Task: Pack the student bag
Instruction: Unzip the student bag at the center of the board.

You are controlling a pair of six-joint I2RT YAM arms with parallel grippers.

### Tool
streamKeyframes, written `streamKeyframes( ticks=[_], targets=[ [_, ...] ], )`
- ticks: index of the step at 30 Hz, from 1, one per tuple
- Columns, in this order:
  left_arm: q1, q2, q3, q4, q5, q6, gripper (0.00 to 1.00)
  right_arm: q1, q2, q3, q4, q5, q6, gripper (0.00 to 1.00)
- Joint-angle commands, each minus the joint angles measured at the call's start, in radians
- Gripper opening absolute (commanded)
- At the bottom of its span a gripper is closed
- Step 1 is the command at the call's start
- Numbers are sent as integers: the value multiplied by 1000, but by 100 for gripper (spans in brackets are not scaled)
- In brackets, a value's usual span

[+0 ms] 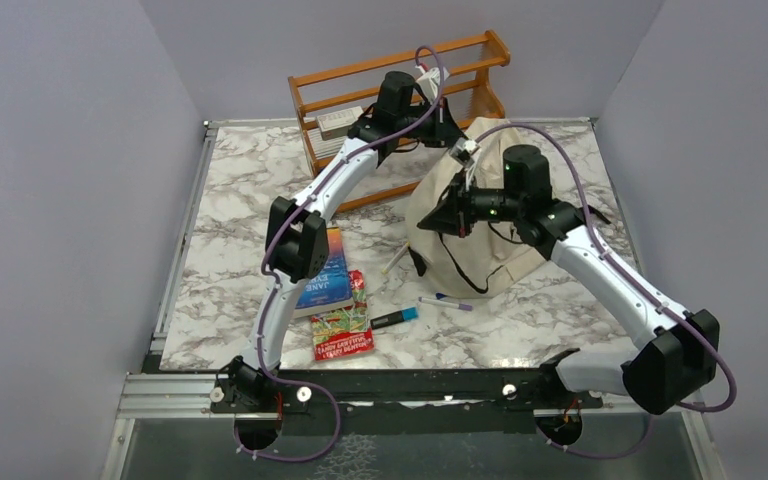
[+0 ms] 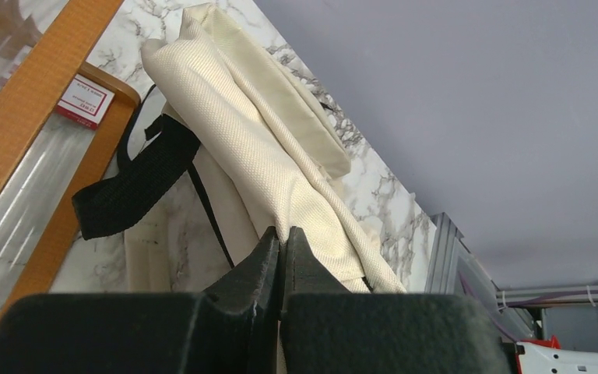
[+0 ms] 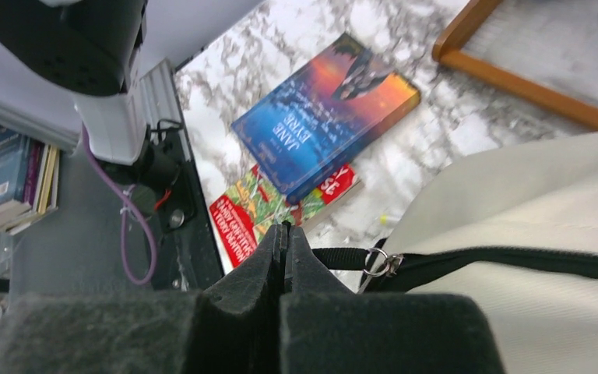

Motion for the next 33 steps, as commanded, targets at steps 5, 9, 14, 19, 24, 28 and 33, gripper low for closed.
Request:
streamKeyframes(
  ticks=[5, 9, 14, 19, 24, 28, 33],
  targets=[
    [32, 36, 63, 28, -52, 45, 0, 80, -113, -129, -107, 45, 20, 1],
    [42, 41, 68, 13, -55, 67, 0, 85, -138, -170, -158, 58, 28, 1],
    [41, -2, 15, -10, -35, 107, 6, 85, -232, -214, -105, 180, 82, 1],
    [37, -144, -150, -11, -85, 159, 36, 85, -293, -224, 31, 364, 180, 1],
    [37, -305, -297, -36, -192, 183, 57, 85, -284, -219, 114, 456, 212, 1],
    [38, -410, -405, -64, -295, 180, 64, 86, -252, -222, 138, 462, 212, 1],
    [40, -530, -563, -90, -407, 143, 68, 85, -231, -244, 168, 429, 201, 1]
  ],
)
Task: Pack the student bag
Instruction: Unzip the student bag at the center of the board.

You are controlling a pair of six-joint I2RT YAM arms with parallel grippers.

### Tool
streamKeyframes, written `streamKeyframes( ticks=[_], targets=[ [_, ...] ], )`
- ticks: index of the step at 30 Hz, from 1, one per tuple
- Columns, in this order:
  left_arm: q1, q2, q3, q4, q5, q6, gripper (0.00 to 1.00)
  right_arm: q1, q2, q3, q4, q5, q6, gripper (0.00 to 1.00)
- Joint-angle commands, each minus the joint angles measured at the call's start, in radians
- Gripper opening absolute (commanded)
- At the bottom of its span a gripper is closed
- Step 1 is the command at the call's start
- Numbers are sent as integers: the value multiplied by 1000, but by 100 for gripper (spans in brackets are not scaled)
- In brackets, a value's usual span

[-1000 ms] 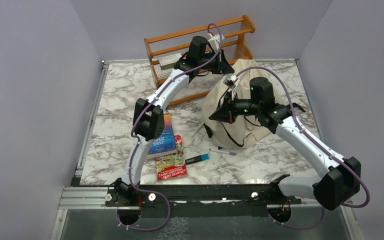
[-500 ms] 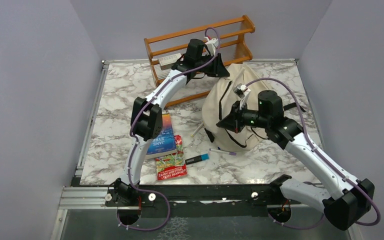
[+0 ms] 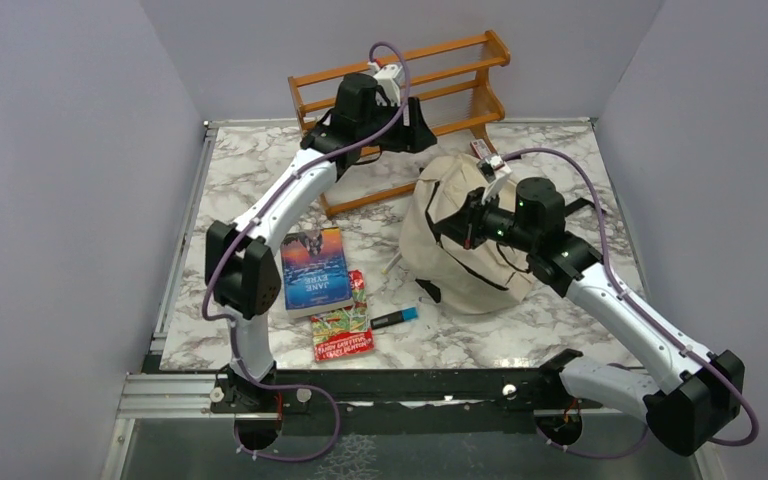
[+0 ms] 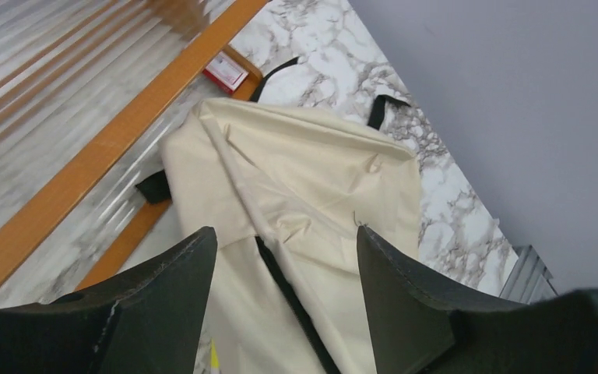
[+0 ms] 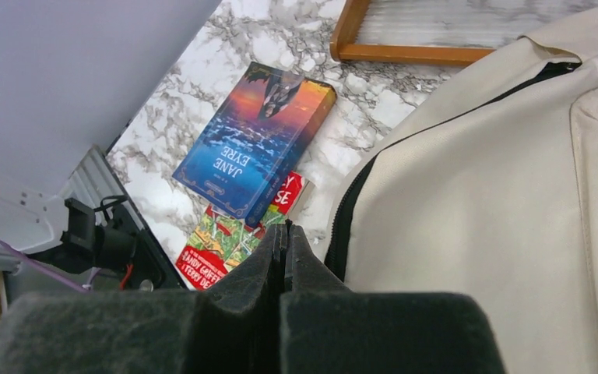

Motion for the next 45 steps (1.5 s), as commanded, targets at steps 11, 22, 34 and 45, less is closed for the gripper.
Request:
streamKeyframes(
  ticks=[11, 22, 34, 45],
  targets=[
    [-22, -269, -499, 12, -197, -231, 69, 5, -3, -94, 140, -120, -76, 1],
    [-59, -311, -651, 163, -149, -330, 68, 5, 19, -107, 131, -136, -90, 1],
    [-96, -290, -663, 167, -136, -302, 63, 5, 39, -110, 132, -148, -84, 1],
    [-120, -251, -657, 167, -115, -265, 52, 6, 55, -102, 115, -145, -93, 1]
  ],
)
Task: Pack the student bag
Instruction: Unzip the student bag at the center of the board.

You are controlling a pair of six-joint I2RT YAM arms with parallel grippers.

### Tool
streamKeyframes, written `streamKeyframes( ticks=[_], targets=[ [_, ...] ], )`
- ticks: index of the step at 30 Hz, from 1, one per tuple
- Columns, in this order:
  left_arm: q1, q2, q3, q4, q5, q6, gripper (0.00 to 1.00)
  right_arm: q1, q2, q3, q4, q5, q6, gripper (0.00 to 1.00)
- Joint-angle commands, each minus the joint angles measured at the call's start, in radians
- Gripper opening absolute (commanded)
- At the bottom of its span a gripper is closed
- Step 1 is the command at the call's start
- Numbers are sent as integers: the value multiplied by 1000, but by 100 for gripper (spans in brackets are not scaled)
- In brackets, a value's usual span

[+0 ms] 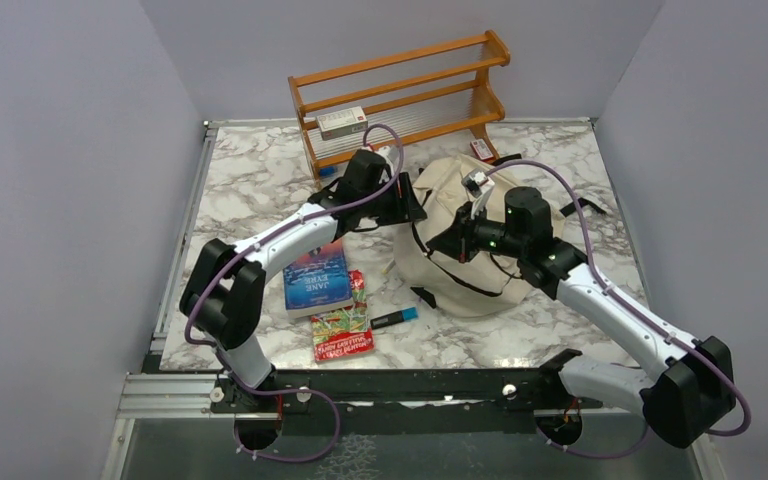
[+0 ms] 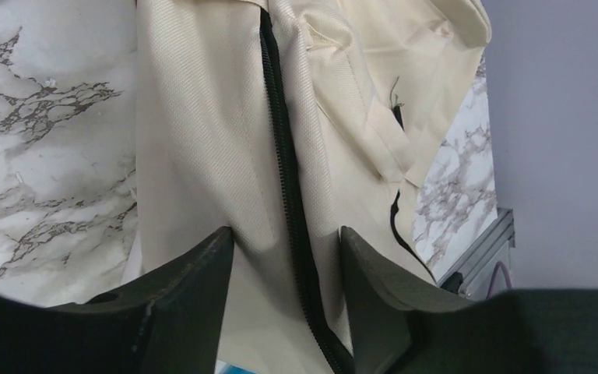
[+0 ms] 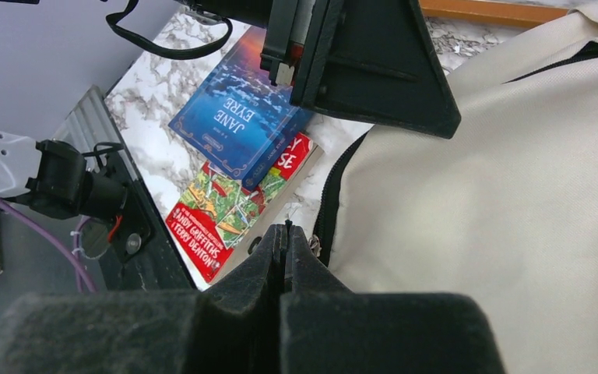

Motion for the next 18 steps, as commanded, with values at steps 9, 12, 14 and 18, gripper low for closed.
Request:
streamKeyframes(
  ticks=[9, 12, 14, 18],
  targets=[
    [9, 114, 137, -35, 43, 128, 1, 5, 60, 37, 9, -227, -25, 1],
    [35, 159, 211, -74, 39, 178, 0, 5, 87, 52, -14, -304, -35, 1],
    [52, 193, 270, -121, 32, 214, 0, 5, 96, 56, -30, -330, -36, 1],
    [82, 249, 365, -176, 13, 277, 0, 5, 87, 60, -80, -317, -26, 1]
  ],
)
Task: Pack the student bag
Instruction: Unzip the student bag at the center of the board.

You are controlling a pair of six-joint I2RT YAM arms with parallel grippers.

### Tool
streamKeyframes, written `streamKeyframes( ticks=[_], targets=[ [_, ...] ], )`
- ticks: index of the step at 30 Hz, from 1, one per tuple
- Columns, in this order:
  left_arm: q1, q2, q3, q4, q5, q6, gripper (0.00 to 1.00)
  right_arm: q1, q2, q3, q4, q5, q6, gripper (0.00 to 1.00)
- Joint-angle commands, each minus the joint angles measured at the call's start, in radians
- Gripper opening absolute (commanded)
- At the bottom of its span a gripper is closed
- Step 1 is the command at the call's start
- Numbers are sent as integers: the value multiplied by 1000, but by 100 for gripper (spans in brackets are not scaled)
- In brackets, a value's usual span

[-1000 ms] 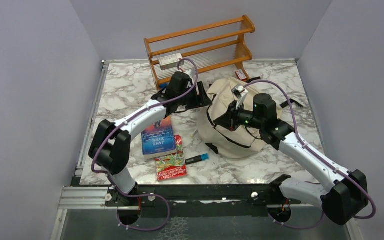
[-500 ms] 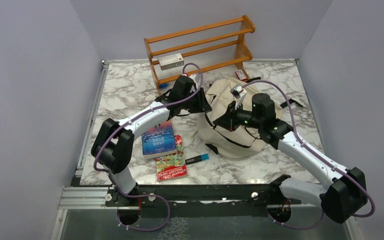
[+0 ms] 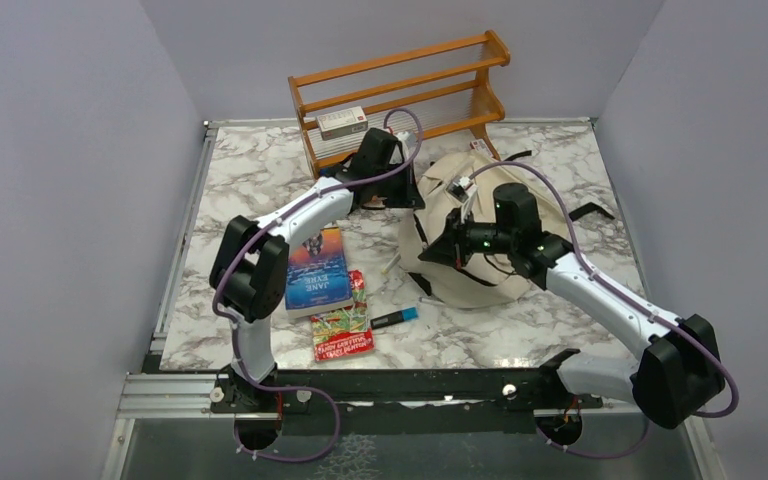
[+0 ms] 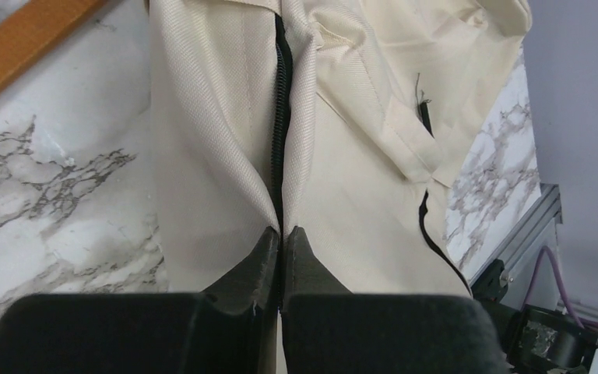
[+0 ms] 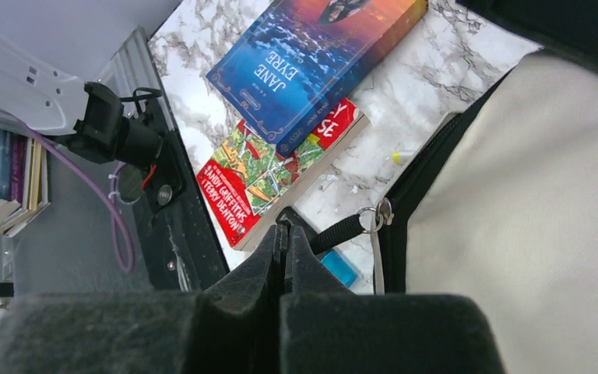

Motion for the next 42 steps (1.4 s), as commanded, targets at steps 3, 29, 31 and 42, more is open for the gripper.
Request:
streamKeyframes(
  ticks=[3, 29, 31, 42],
  targets=[
    [71, 87, 152, -67, -70, 145, 0, 9, -47, 46, -134, -67, 4, 1],
    [149, -25, 129, -145, -78, 254, 55, 9, -224, 5, -314, 429, 212, 1],
    [148, -99, 61, -144, -89, 228, 61, 9, -213, 4, -259, 435, 242, 1],
    [-7, -466, -395, 70, -257, -209, 84, 9, -173, -48, -110, 399, 316, 1]
  ],
)
